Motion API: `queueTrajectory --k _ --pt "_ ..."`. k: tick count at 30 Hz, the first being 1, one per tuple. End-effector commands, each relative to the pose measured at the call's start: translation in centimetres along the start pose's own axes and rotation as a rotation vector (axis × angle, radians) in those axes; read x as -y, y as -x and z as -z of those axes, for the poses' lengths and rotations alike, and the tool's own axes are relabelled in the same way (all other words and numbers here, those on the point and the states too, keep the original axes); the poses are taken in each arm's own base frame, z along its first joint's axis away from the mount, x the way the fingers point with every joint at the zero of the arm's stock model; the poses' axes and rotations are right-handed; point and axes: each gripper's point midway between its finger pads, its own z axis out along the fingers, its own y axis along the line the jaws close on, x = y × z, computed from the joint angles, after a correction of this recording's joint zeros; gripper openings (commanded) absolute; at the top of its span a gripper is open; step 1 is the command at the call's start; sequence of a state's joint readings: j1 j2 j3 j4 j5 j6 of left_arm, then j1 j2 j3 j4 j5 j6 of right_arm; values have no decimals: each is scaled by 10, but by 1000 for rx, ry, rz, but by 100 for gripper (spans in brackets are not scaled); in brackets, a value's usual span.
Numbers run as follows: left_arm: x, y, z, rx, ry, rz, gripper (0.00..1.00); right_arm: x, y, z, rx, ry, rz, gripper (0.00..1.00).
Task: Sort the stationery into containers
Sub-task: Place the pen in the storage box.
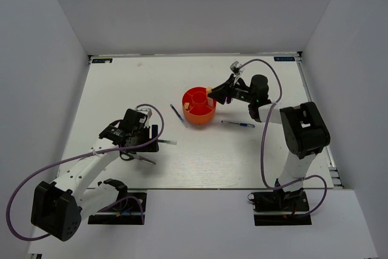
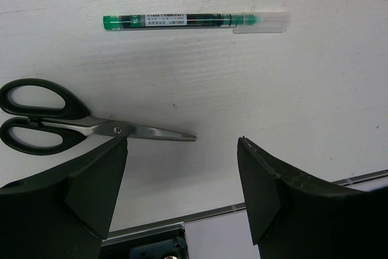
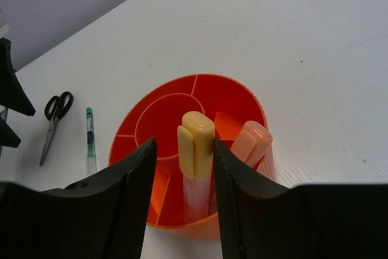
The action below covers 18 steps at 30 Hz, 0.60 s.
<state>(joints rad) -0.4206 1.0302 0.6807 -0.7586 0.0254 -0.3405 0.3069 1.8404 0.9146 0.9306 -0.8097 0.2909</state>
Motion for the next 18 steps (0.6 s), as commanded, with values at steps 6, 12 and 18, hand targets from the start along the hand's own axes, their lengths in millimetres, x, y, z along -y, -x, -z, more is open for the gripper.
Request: queueTrajectory --k 6,12,18 --pt "-1 4 4 29 -1 -1 83 -16 43 17 70 -10 115 45" --pt "1 6 7 44 -15 -2 83 -13 43 52 -14 -149 235 44" --pt "4 8 10 56 -32 -5 83 -16 -1 81 -251 -154 289 44"
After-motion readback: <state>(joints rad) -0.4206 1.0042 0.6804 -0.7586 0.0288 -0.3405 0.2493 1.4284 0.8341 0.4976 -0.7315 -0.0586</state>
